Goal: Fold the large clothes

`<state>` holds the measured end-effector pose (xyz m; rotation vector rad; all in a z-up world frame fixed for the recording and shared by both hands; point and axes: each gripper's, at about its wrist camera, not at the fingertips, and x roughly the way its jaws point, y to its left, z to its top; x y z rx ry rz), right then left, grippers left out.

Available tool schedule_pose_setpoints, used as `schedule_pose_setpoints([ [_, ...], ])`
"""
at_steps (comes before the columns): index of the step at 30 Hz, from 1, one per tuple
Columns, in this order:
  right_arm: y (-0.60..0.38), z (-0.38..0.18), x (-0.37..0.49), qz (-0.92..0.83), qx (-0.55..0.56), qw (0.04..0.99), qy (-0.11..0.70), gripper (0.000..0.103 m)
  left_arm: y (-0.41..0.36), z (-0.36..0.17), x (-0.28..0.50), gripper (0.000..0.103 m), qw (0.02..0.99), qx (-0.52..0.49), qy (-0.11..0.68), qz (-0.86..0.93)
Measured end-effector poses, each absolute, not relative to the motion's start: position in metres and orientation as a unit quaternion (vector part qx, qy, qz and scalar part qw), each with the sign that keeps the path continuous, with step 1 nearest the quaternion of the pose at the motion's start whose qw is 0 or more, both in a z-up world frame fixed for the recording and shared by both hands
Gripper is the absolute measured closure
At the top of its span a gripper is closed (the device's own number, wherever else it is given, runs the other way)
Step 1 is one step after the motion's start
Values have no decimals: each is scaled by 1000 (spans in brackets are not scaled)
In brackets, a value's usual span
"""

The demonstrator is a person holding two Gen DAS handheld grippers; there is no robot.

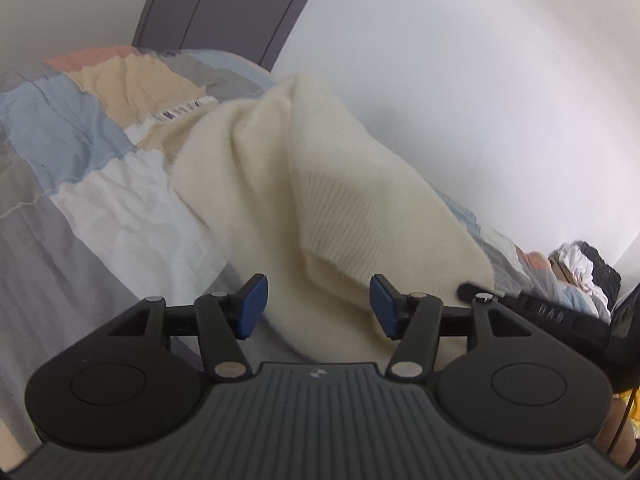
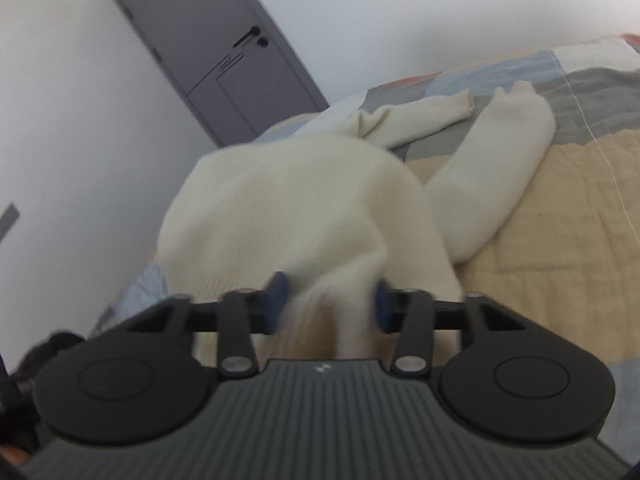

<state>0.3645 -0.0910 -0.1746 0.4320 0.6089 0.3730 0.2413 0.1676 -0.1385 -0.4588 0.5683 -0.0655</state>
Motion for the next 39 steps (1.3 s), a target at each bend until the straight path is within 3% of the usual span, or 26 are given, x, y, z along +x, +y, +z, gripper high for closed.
schedule_pose_setpoints([
  [2, -86, -168, 356, 186, 184, 921, 289, 85, 166, -130, 234, 35, 940, -214, 264, -26],
  [7, -81, -140, 320, 234, 151, 926, 255, 89, 170, -112, 215, 33, 946, -216, 240, -23],
  [13, -66, -119, 260, 298, 86, 919, 242, 90, 171, -101, 205, 30, 946, -229, 229, -28],
  [18, -39, -137, 227, 364, 51, 883, 294, 90, 169, -102, 204, 28, 943, -240, 228, -42],
  [26, -5, -189, 237, 427, 65, 791, 434, 90, 170, -118, 216, 28, 938, -232, 256, -40],
  [37, -7, -184, 242, 422, 55, 784, 451, 88, 148, -144, 253, 29, 939, -165, 299, -28],
  [39, -14, -180, 246, 413, 73, 786, 455, 82, 145, -149, 259, 31, 939, -157, 305, -21],
])
